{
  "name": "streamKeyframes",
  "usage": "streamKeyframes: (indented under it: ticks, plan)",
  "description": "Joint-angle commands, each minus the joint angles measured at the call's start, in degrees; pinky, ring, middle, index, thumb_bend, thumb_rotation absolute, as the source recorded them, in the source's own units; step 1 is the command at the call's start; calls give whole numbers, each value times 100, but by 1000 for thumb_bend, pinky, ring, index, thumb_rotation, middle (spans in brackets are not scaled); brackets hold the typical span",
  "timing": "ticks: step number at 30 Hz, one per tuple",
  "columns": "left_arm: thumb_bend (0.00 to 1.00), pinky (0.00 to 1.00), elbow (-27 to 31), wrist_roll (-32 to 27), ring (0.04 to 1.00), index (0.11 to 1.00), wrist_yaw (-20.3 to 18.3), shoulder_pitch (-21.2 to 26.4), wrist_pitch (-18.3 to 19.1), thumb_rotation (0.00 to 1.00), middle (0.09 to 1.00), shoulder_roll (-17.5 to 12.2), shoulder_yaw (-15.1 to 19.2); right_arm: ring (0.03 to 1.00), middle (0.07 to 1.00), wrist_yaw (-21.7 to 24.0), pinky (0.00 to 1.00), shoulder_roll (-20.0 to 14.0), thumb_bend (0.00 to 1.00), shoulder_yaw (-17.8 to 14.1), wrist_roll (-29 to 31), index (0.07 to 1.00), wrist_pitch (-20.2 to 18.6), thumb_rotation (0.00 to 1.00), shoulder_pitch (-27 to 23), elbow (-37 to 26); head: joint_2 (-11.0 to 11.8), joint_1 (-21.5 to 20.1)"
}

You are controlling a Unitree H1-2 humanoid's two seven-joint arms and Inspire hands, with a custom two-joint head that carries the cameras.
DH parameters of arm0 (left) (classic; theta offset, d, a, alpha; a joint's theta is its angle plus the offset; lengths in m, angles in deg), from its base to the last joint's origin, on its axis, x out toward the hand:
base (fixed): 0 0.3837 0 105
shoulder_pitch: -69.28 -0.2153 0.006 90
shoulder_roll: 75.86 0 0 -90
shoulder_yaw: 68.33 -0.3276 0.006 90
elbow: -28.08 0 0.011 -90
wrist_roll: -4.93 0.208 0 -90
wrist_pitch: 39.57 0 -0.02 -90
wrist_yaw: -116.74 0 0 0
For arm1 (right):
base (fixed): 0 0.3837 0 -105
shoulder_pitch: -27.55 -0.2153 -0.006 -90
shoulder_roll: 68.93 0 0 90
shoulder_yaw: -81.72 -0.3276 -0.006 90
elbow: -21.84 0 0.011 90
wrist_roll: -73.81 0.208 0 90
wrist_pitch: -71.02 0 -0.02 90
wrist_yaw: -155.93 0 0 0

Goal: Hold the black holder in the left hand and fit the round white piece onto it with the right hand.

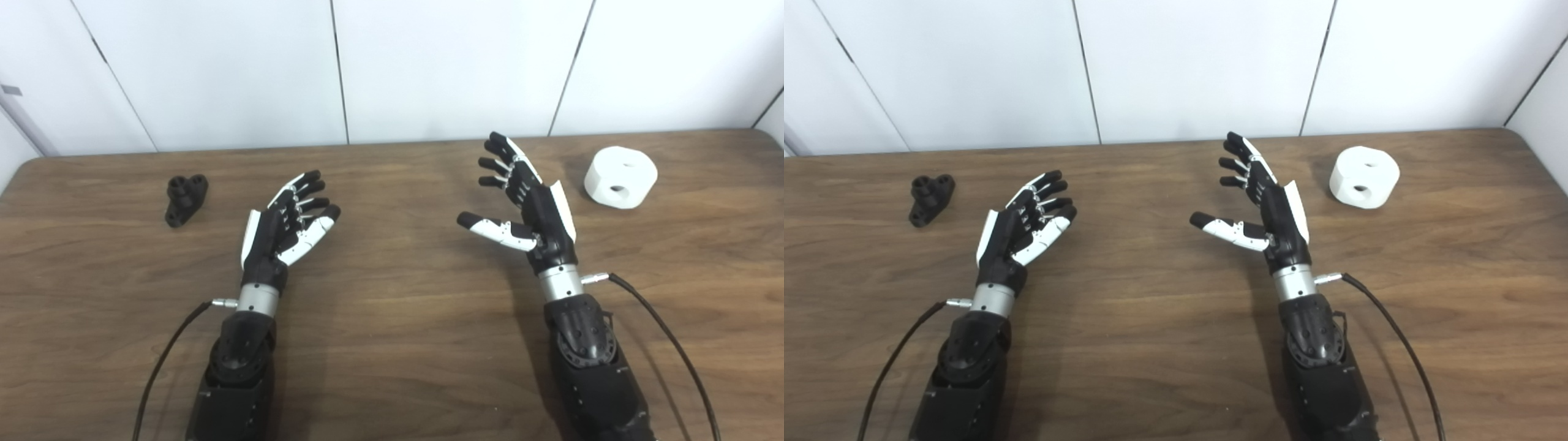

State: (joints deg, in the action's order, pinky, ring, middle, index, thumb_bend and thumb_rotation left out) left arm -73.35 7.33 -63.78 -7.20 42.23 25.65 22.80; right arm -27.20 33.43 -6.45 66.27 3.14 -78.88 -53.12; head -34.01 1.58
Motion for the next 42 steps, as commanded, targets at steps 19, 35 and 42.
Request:
streamKeyframes:
  ticks: [19,35,42]
  plan:
    - [694,574,-221,97,735,833,205,152,-744,306,805,305,-131,834,895,193,701,-151,665,-89,384,894,371,295,282,264,456,1141]
    - [649,636,-543,336,714,808,469,128,-913,187,777,554,-277,833,882,251,728,-279,625,-129,490,894,468,229,323,353,809,1860]
    - [643,594,-442,284,684,784,470,180,-936,107,752,474,-215,843,892,384,737,-316,617,-156,652,900,428,219,325,313,782,1921]
